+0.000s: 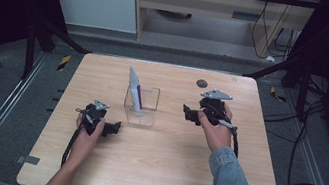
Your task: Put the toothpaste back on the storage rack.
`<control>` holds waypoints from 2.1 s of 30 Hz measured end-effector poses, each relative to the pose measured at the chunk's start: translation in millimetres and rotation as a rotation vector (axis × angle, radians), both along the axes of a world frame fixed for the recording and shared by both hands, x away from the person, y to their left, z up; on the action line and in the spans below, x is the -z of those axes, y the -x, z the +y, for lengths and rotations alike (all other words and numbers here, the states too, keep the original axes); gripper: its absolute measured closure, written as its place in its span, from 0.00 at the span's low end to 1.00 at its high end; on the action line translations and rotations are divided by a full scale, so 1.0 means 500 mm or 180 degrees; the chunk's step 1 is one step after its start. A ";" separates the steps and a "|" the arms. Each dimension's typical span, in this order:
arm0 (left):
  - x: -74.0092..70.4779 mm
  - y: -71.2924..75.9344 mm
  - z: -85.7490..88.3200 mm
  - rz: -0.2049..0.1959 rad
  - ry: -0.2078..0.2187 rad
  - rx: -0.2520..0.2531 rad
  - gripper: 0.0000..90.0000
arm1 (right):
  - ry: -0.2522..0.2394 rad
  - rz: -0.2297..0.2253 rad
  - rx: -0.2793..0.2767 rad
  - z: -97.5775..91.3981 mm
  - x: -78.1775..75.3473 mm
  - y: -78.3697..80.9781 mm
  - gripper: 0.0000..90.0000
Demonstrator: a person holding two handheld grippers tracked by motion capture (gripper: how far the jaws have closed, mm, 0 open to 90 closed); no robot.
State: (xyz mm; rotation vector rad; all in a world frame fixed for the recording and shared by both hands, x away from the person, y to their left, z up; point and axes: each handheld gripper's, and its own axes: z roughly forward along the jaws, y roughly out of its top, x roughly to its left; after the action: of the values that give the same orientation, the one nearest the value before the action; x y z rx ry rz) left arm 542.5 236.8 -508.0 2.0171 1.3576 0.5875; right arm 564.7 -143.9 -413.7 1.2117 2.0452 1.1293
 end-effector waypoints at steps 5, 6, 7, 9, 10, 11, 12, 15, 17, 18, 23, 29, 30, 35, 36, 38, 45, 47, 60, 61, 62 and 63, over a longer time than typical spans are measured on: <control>0.000 0.000 0.000 0.0000 0.0001 0.0000 0.00 | 0.0018 0.0015 0.0086 -0.028 0.016 0.004 0.12; 0.000 0.000 0.000 0.0000 0.0001 0.0000 0.00 | 0.0030 0.0023 0.0108 -0.033 0.019 0.005 0.12; 0.000 0.000 0.000 0.0000 0.0000 0.0000 0.00 | 0.0047 0.0017 0.0116 -0.037 0.023 0.006 0.12; 0.000 0.000 0.000 0.0000 0.0000 0.0000 0.00 | 0.0051 0.0023 0.0131 -0.042 0.026 0.007 0.12; 0.000 0.000 0.000 0.0001 -0.0003 0.0002 0.00 | 0.0054 0.0040 0.0167 -0.052 0.032 0.008 0.12; 0.000 0.000 0.000 0.0001 -0.0003 0.0002 0.00 | 0.0054 0.0040 0.0167 -0.052 0.032 0.008 0.12; 0.000 0.000 0.000 0.0002 -0.0005 0.0002 0.00 | 0.0066 0.0067 0.0205 -0.063 0.040 0.010 0.12; 0.000 0.000 0.000 0.0002 -0.0005 0.0002 0.00 | 0.0093 0.0088 0.0250 -0.074 0.049 0.011 0.12; 0.000 0.000 0.000 0.0001 -0.0005 0.0003 0.00 | 0.0083 0.0139 0.0308 -0.090 0.063 0.011 0.12; 0.000 0.000 0.000 0.0001 -0.0006 0.0003 0.00 | 0.0083 0.0139 0.0308 -0.090 0.063 0.011 0.12; 0.000 0.000 0.000 0.0001 -0.0003 0.0001 0.00 | 0.0116 0.0221 0.0429 -0.122 0.091 0.005 0.13; 0.000 0.000 0.000 -0.0003 -0.0001 0.0005 0.00 | 0.0148 0.0358 0.0519 -0.150 0.127 0.005 0.13; 0.000 0.000 0.000 -0.0004 -0.0001 0.0006 0.00 | 0.0122 0.0370 0.0535 -0.154 0.132 0.005 0.13; 0.000 0.000 0.000 -0.0004 -0.0001 0.0006 0.00 | 0.0100 0.0423 0.0579 -0.166 0.145 0.008 0.12; 0.000 0.000 0.000 -0.0003 -0.0001 0.0006 0.00 | 0.0094 0.0429 0.0576 -0.167 0.147 0.008 0.12; 0.000 0.000 0.000 -0.0004 -0.0001 0.0007 0.00 | 0.0098 0.0442 0.0568 -0.169 0.151 0.007 0.12; 0.000 0.000 0.000 -0.0003 -0.0002 0.0007 0.00 | 0.0091 0.0488 0.0604 -0.169 0.167 -0.002 0.12; 0.000 0.000 0.000 -0.0003 -0.0003 0.0007 0.00 | 0.0035 0.0483 0.0678 -0.168 0.171 -0.004 0.12; 0.000 0.000 0.000 -0.0004 -0.0002 0.0007 0.00 | -0.0043 0.0521 0.0910 -0.169 0.192 -0.023 0.08; 0.000 0.000 0.000 -0.0003 -0.0003 0.0008 0.00 | -0.0057 0.0517 0.0946 -0.171 0.191 -0.023 0.08; 0.000 0.000 0.000 -0.0003 -0.0003 0.0009 0.00 | -0.0033 0.0480 0.0988 -0.174 0.191 -0.024 0.07; 0.000 0.000 0.000 -0.0002 -0.0004 0.0012 0.00 | -0.0033 0.0495 0.0974 -0.174 0.191 -0.025 0.08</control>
State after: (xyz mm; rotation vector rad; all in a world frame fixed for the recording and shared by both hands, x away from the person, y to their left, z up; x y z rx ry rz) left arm 542.5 237.1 -508.0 2.0199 1.3530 0.5874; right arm 577.0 -230.7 -509.2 1.5970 1.8788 0.9257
